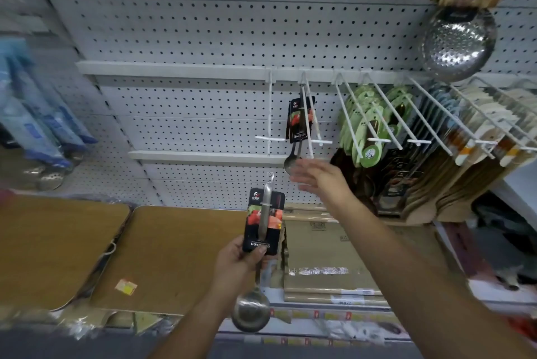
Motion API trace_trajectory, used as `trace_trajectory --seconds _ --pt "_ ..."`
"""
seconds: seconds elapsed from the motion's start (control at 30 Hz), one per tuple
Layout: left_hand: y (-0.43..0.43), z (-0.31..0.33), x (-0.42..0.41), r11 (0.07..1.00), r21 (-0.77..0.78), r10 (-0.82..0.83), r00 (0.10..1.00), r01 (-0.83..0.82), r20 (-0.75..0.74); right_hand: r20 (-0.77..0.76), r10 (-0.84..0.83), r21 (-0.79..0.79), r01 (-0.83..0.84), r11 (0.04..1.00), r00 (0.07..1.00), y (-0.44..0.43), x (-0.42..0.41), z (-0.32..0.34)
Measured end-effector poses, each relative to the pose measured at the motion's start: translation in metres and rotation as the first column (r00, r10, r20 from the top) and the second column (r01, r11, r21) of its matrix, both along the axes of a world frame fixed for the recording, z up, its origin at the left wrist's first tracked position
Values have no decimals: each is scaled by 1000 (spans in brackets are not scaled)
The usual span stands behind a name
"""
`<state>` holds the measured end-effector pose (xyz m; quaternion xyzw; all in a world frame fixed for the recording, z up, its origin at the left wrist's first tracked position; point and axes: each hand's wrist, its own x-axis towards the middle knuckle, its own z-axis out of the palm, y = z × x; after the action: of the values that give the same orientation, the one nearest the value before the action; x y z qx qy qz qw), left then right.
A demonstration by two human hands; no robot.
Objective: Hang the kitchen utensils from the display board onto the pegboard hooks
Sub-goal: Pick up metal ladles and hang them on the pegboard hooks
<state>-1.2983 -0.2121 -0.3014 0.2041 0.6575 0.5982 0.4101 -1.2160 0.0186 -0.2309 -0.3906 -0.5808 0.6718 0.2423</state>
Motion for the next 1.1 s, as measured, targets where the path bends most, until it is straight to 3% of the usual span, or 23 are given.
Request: trace_trajectory --seconds 0.1,0.27,0.47,1.1 --pt "8 4 9 1000 16 -19 1000 19 4 -47 89 -31 -90 995 995 -51 30 -9" --pt "22 8 28 998 53 -38 999 37 13 -115 38 -3 -39 999 993 -87 45 -27" --pt "36 15 44 995 88 -40 999 38 13 -81 11 86 -4 996 997 -80 54 -13" --pt "58 24 50 984 177 -48 997 35 67 -159 -30 95 45 994 987 -65 60 1"
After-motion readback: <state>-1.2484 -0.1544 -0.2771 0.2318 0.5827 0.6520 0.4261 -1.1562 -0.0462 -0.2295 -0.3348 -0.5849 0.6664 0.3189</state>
